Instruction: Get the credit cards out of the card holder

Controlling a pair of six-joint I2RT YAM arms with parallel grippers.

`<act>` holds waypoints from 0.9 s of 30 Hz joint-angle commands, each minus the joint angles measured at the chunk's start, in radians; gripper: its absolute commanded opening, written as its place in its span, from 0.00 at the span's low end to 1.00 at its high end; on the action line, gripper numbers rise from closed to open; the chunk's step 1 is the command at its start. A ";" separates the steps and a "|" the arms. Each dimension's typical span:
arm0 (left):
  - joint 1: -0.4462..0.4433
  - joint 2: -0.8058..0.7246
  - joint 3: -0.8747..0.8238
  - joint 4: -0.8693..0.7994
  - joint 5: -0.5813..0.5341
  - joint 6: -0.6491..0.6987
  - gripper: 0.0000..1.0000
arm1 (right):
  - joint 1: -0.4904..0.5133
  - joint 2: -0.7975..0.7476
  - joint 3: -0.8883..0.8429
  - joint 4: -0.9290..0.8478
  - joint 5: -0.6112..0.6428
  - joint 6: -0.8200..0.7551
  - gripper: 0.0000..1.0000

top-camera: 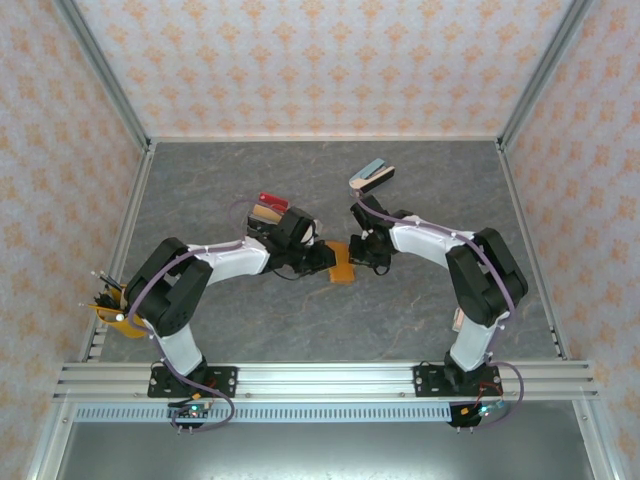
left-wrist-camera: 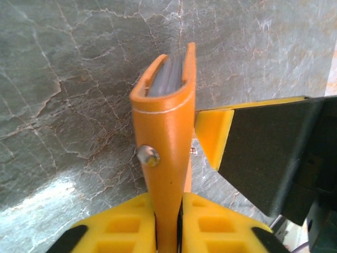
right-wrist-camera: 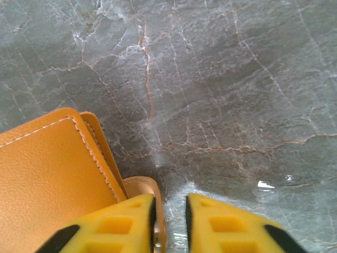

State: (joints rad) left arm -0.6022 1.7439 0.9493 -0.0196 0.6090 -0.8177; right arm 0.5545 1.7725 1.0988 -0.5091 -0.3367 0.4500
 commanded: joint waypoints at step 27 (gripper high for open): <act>0.124 -0.559 -0.211 -0.402 -0.321 0.075 1.00 | 0.150 -0.180 0.140 -0.100 0.047 0.013 0.04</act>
State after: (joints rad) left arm -0.4877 1.2121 0.7704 -0.4038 0.2836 -0.7341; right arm 0.6987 1.5730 1.2167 -0.6205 -0.3141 0.4213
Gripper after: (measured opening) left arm 0.998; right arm 0.050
